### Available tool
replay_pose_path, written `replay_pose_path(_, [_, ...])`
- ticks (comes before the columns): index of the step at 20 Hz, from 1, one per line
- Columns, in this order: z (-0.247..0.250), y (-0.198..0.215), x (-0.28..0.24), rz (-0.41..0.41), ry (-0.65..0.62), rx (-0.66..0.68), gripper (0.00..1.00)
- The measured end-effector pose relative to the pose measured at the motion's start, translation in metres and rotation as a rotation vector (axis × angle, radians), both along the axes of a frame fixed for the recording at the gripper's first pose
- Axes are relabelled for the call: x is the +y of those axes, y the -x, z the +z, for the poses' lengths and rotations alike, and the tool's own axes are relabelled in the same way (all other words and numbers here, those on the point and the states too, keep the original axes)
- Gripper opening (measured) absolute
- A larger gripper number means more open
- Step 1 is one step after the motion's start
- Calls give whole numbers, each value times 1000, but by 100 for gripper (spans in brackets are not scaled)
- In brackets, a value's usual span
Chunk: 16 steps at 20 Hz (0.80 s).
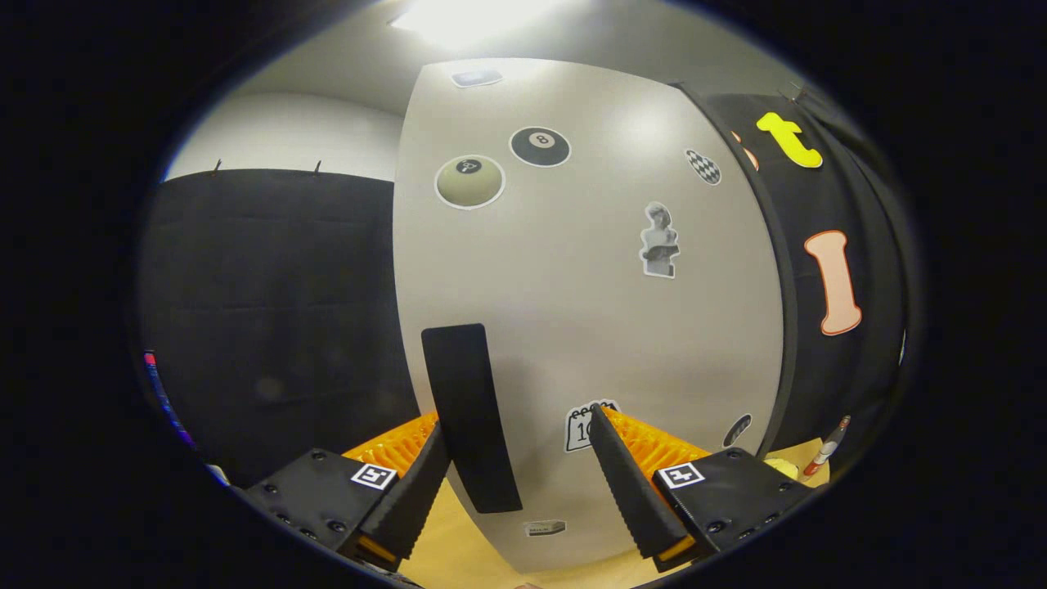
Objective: Open the shoe cabinet door, grab the shoes and put them into the shoe cabinet, then close the shoe cabinet door.
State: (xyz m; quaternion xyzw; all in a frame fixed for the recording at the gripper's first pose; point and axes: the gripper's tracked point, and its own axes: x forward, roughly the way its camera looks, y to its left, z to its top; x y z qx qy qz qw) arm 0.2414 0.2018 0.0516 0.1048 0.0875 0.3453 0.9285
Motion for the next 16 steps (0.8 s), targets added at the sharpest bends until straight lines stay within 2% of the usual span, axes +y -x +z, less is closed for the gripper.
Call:
replay_pose_path(6, [-5, 2, 1, -118, 27, 3, 100])
replay_pose_path(11, [5, 19, -9, -105, -4, 14, 98])
replay_pose_path(13, [11, 35, -27, -82, -8, 4, 99])
replay_pose_path(16, [17, 55, -70, -96, 25, -33, 98])
